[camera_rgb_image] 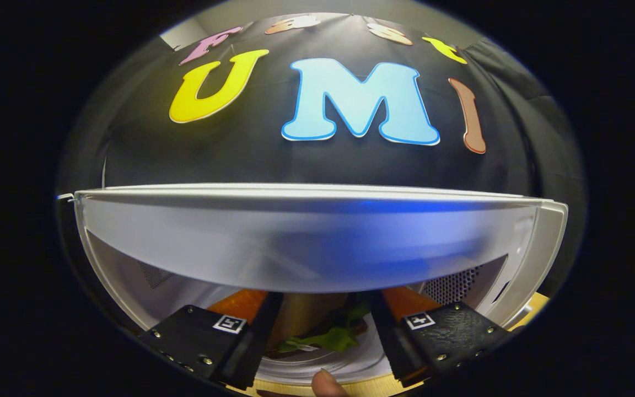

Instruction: Open the microwave, put the food inside, and close the microwave door.

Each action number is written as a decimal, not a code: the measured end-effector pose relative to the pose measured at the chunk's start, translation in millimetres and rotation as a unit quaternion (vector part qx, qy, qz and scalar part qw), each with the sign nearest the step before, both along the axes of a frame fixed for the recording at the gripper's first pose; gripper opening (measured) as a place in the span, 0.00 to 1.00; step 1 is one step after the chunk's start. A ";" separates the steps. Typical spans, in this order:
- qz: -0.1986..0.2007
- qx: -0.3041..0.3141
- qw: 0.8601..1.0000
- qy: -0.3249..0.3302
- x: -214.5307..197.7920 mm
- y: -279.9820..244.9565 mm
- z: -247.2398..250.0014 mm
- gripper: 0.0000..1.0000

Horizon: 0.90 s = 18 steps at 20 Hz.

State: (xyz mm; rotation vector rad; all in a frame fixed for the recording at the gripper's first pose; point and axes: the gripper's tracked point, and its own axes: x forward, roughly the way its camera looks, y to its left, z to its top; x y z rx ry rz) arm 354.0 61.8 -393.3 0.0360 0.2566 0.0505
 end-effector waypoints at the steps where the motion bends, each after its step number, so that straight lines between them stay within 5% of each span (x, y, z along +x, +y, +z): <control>1: 0.002 -0.003 1.000 0.001 -1.6 -2.2 -0.1 0.80; 3: 0.010 -0.008 1.000 0.015 -8.7 -3.2 -3.0 0.90; 10: 0.050 -0.092 0.995 0.004 -41.0 -7.8 7.9 0.88; 14: 0.150 -0.032 0.987 0.053 -92.5 36.6 7.6 0.88; 18: 0.203 -0.015 0.979 0.022 -150.5 59.4 51.5 0.88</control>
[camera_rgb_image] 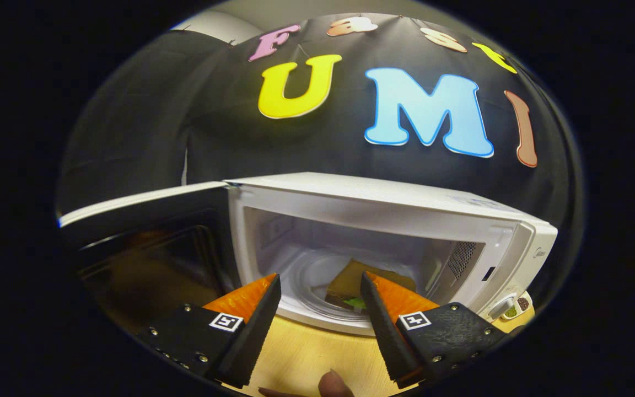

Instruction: Open the microwave, put the food inside, and close the microwave door.

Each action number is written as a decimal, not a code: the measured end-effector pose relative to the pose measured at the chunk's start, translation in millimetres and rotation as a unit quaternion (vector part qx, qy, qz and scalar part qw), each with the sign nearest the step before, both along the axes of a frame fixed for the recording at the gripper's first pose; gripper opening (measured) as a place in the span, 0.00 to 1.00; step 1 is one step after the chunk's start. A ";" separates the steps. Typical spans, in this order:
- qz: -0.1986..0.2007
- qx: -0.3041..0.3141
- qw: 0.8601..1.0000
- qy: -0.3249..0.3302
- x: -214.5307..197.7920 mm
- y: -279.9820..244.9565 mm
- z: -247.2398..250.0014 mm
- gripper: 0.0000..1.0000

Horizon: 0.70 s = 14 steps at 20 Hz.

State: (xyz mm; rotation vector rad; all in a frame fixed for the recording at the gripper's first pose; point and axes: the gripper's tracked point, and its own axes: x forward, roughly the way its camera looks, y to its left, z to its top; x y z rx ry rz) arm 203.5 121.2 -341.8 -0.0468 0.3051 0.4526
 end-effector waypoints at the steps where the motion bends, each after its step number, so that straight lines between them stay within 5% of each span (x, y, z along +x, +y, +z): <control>1: 0.011 0.005 1.000 -0.008 -14.7 4.7 10.9 0.88; 9: 0.085 0.061 0.994 -0.029 -126.9 18.1 77.2 0.88; 14: 0.164 0.118 0.979 -0.039 -218.6 31.4 121.4 0.88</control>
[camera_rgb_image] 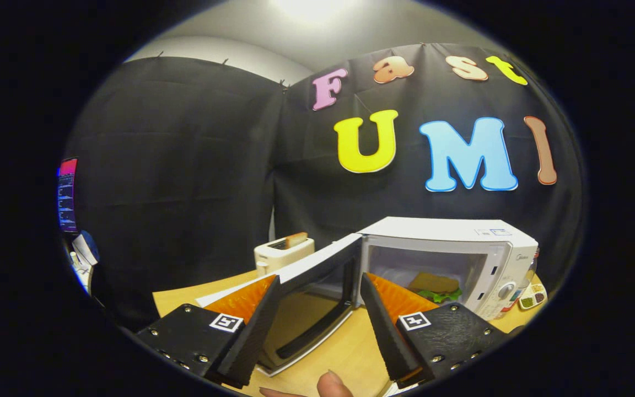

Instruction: Open the microwave, put the food inside, and close the microwave door.

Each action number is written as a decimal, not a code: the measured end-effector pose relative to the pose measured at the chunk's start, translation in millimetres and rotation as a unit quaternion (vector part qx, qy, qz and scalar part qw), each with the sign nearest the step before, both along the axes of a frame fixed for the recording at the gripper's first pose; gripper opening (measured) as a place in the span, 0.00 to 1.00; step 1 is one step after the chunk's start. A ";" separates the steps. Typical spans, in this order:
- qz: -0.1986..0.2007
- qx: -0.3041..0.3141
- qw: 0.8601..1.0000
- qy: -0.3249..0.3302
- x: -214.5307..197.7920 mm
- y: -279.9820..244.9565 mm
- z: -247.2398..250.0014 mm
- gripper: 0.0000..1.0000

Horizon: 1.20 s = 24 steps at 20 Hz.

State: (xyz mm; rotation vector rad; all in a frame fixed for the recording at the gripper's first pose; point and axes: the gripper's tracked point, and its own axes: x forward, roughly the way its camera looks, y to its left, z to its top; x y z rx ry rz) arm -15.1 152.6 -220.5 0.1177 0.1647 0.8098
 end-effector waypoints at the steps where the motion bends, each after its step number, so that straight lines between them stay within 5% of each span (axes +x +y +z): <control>1: 0.019 0.010 1.000 -0.001 -18.9 5.5 6.8 0.88; 10: 0.128 0.027 0.991 -0.011 -116.4 81.1 3.5 0.88; 18: 0.134 0.011 0.991 0.007 -116.5 141.2 -49.4 0.88; 19: 0.106 -0.002 0.994 0.000 -104.9 136.8 -57.4 0.76; 21: 0.098 -0.011 0.995 0.002 -94.2 137.2 -67.8 0.33; 22: 0.044 -0.037 0.998 0.000 -73.8 129.4 -81.0 0.32; 23: 0.044 -0.024 0.999 -0.006 -73.4 123.7 -83.2 0.04; 24: 0.046 -0.017 0.999 -0.007 -70.7 127.0 -81.1 0.01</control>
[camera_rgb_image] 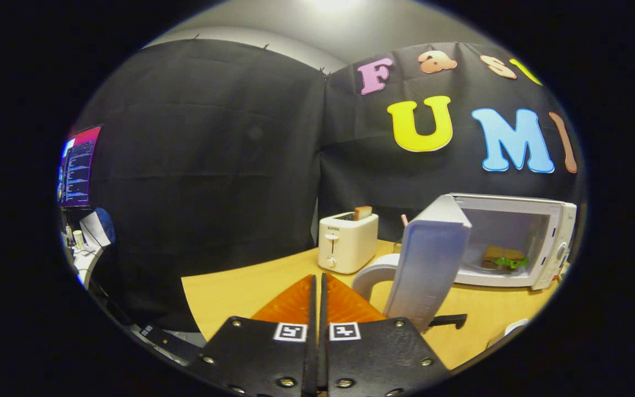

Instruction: Open the microwave, put the food inside, and close the microwave door.

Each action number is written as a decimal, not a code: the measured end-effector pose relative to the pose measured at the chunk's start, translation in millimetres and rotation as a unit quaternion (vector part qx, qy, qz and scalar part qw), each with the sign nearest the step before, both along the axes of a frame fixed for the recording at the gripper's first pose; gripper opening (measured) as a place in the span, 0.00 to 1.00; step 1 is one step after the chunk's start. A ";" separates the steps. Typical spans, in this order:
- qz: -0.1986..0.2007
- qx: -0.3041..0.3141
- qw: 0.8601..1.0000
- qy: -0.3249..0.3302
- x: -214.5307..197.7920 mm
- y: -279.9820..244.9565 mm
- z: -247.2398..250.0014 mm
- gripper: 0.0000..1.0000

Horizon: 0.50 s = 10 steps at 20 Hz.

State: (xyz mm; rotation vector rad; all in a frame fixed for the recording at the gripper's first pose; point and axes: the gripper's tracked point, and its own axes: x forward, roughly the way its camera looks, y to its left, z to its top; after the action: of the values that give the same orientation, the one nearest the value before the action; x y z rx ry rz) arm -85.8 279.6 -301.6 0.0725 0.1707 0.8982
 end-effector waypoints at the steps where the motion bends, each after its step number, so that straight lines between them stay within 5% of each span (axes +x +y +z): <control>1: -0.003 -0.008 1.000 -0.003 -1.2 2.2 -5.6 0.01; 10: -0.076 -0.036 0.996 -0.017 25.6 -56.3 -13.0 0.01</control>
State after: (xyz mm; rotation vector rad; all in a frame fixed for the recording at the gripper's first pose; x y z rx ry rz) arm -60.3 223.3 -314.6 0.0033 0.1641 0.7402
